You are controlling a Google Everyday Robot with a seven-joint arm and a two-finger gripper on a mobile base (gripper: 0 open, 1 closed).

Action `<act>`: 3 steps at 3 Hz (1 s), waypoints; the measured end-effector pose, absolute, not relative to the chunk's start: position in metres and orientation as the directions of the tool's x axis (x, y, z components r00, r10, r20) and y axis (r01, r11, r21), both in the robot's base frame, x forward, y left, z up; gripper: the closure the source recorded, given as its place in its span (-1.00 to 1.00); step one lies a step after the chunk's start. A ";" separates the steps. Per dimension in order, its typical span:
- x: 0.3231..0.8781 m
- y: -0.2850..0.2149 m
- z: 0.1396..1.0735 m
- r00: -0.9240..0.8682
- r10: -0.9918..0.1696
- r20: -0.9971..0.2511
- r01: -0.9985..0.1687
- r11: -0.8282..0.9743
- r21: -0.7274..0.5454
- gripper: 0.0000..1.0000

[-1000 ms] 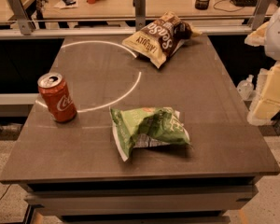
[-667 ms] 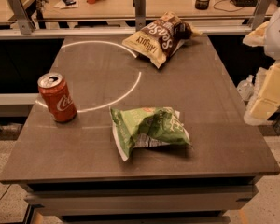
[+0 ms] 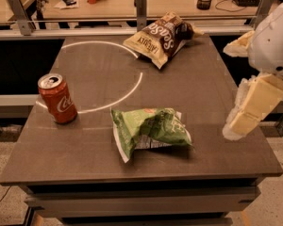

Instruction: Pick green jalapeno chip bag

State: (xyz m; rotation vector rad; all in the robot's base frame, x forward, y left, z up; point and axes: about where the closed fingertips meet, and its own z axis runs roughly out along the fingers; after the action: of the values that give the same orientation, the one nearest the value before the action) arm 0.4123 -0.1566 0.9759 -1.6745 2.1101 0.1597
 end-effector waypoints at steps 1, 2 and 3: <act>0.400 -0.123 0.962 -0.137 -0.900 -0.414 -0.954 0.233 -0.190 -1.00; 0.395 -0.091 0.945 -0.109 -0.905 -0.411 -0.956 0.209 -0.207 -1.00; 0.399 -0.064 0.927 -0.099 -0.910 -0.403 -0.957 0.199 -0.212 -1.00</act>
Offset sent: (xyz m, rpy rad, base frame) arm -0.0185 0.1040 -0.0644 -0.0039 -0.0322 0.0810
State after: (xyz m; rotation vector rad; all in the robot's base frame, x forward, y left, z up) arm 0.3985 -0.0639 0.9271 -1.7367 2.0363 0.1418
